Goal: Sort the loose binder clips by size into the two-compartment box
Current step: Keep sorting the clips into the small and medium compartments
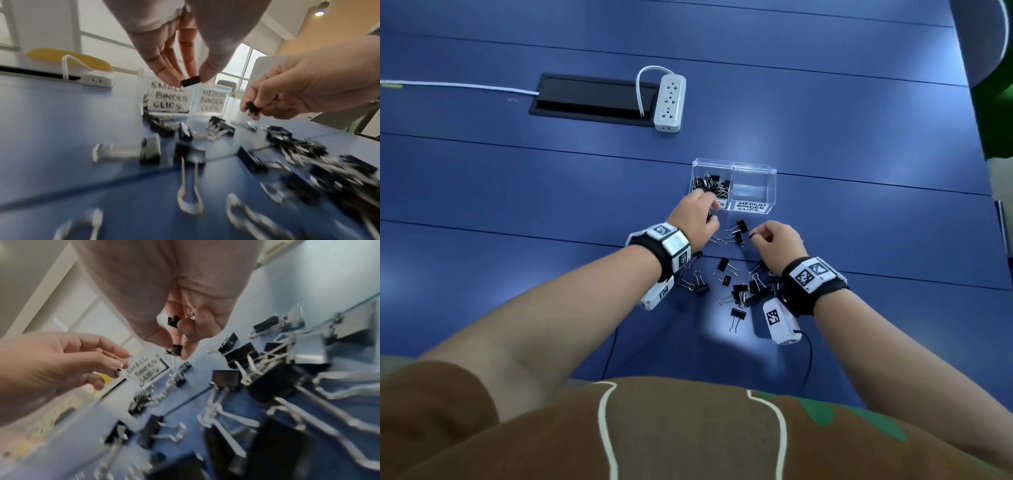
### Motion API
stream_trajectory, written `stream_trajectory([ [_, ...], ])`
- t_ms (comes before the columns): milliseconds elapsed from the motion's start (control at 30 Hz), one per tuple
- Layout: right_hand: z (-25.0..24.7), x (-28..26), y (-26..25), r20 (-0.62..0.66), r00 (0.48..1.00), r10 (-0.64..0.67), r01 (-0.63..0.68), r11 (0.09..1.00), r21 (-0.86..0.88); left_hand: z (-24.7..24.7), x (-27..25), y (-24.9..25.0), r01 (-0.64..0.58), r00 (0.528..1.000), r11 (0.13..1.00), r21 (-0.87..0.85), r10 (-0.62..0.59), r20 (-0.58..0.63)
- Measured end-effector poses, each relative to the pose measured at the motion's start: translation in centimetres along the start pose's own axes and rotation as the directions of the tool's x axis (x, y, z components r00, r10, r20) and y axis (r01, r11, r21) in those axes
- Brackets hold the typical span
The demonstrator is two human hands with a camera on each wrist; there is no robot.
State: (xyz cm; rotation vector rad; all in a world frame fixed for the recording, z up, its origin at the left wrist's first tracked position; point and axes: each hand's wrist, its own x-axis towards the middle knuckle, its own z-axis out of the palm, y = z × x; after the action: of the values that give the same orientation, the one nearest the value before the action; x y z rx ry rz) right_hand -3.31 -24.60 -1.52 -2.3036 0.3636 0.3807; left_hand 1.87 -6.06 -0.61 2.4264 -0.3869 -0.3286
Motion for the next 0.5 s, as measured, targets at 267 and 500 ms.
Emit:
stream_trajectory([
  [267, -1.5, 3.8, -4.9, -0.042, 0.996, -0.082, 0.086, 0.993, 0.086, -2.4, 5.2, 0.4, 0.044, 0.998, 0.995, 0.087, -0.04, -0.049],
  [500, -0.7, 7.1, -9.7, 0.026, 0.988, -0.15, 0.152, 0.984, -0.093, -1.9, 1.5, -0.6, 0.018, 0.998, 0.997, 0.069, -0.013, -0.064],
])
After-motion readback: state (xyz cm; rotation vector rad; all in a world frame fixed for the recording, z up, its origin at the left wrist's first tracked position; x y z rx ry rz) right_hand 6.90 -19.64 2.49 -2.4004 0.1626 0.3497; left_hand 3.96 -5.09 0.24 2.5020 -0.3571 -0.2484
